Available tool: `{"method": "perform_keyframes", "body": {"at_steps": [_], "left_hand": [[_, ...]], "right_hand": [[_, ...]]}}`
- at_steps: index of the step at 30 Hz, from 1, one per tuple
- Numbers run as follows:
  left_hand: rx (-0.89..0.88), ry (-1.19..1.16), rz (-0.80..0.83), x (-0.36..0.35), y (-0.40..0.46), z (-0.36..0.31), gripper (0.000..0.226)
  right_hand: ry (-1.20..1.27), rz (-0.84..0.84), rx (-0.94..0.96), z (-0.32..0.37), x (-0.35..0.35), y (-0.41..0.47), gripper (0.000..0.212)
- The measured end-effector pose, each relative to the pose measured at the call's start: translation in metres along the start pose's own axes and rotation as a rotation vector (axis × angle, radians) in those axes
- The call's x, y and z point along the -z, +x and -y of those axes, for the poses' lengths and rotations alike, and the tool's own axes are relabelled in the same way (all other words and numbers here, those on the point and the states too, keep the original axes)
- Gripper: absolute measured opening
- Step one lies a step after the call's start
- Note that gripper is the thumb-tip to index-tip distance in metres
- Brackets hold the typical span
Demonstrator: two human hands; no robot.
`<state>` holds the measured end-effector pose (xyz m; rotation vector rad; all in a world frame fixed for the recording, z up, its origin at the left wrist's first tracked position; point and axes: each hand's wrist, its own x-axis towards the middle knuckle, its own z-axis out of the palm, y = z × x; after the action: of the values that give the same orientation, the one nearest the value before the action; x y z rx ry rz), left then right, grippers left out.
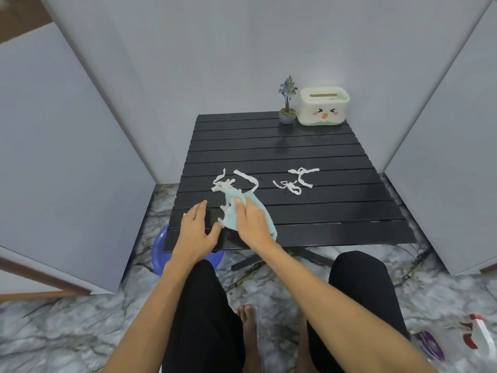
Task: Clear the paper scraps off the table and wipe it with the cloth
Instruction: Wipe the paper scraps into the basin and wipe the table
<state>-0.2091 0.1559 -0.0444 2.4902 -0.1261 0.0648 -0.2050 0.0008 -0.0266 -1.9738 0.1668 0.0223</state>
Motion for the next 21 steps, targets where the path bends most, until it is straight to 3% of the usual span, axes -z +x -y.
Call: {"method": "perform_keyframes", "body": {"at_steps": [5,8,14,19,21], "left_hand": [[-0.007,-0.039,0.029,0.0,-0.001,0.003,0.063],[-0.04,0.01,-0.004,-0.002,0.002,0.001,0.074],[-0.082,0.098,-0.009,-0.01,0.008,0.004,0.078],[-0.095,0.128,-0.014,-0.01,0.013,0.008,0.078],[-0.108,0.134,-0.015,-0.009,0.013,0.011,0.077]], "right_hand": [[0.284,-0.18,-0.005,0.002,0.065,0.004,0.034],[0.27,-0.311,0.018,-0.007,0.121,0.006,0.044],[-0.241,-0.418,0.11,-0.044,0.191,0.035,0.036],[-0.691,-0.309,0.062,-0.097,0.173,0.05,0.046],[-0.685,-0.338,0.042,-0.102,0.168,0.06,0.047]]}}
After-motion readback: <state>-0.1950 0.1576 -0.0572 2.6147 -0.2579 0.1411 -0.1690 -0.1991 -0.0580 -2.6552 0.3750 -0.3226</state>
